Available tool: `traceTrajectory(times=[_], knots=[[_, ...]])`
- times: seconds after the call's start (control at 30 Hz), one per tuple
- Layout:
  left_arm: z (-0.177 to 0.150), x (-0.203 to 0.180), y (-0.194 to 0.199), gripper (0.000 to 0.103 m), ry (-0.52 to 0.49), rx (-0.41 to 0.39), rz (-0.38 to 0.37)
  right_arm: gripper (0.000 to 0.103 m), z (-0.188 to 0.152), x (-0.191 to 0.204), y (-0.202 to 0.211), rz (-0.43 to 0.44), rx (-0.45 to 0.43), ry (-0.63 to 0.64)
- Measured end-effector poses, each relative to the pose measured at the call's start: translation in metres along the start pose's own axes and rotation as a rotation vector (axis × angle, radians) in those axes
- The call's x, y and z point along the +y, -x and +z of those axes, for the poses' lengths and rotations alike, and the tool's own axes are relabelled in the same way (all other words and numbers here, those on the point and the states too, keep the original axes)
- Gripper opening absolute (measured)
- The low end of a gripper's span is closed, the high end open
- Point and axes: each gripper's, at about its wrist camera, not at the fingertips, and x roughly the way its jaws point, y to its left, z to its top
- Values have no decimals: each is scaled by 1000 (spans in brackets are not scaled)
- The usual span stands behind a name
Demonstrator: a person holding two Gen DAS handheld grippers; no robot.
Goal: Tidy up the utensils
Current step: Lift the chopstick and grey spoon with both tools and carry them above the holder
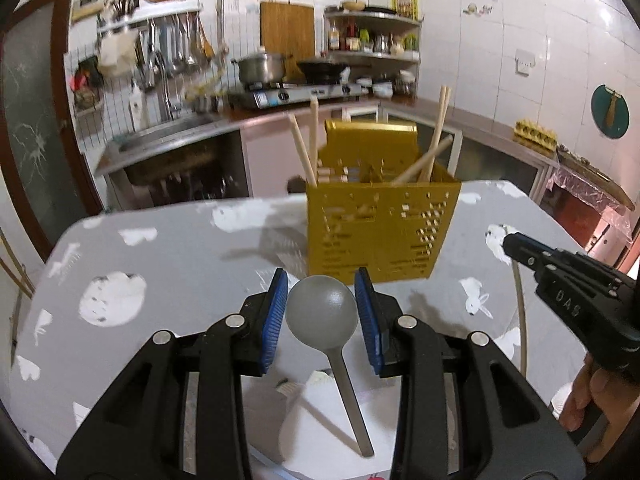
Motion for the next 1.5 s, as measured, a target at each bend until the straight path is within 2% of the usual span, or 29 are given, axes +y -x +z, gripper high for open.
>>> traceTrajectory(times=[0.13, 0.33, 0.93, 1.23, 1.5], knots=[[2, 4, 16, 34, -15, -63, 25, 6, 6, 3, 20, 2, -74, 8], [1, 5, 28, 33, -17, -119, 27, 6, 12, 6, 42, 2, -167, 29], [13, 19, 49, 33, 6, -200, 23, 6, 25, 8, 64, 1, -289, 14], [44, 22, 62, 33, 23, -288, 20, 6, 61, 3, 77, 8, -372, 5], [98, 20, 70, 33, 20, -390, 35, 6, 112, 8, 87, 10, -434, 22]])
